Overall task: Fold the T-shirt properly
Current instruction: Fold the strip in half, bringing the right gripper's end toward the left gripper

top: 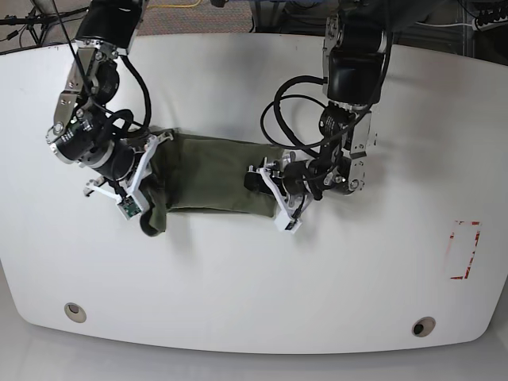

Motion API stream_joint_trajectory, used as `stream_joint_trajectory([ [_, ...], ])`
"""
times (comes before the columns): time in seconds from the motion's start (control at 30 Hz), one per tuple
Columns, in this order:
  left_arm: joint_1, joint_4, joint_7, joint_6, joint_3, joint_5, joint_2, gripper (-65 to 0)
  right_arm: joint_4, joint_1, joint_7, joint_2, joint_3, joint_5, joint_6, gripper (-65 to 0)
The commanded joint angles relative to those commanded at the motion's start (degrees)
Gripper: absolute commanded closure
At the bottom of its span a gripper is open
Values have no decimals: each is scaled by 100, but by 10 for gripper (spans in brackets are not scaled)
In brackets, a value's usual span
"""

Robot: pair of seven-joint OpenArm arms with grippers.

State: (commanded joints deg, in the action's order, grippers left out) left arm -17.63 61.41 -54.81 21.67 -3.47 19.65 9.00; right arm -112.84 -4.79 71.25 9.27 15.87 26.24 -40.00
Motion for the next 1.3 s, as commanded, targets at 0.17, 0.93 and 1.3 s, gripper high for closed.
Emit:
stream_joint_trajectory([
  [0.17,44,-9,35,0,-26,0,0,-201,18,-62,0,-255,-237,-9,0,0],
  [0.93,123,9,26,0,-18,0,0,-201,308,-404,-167,-818,-580,0,0,0],
  [1.3,123,26,26,18,-18,9,0,-201,765,-466,-352,-976,-607,-9,0,-135],
])
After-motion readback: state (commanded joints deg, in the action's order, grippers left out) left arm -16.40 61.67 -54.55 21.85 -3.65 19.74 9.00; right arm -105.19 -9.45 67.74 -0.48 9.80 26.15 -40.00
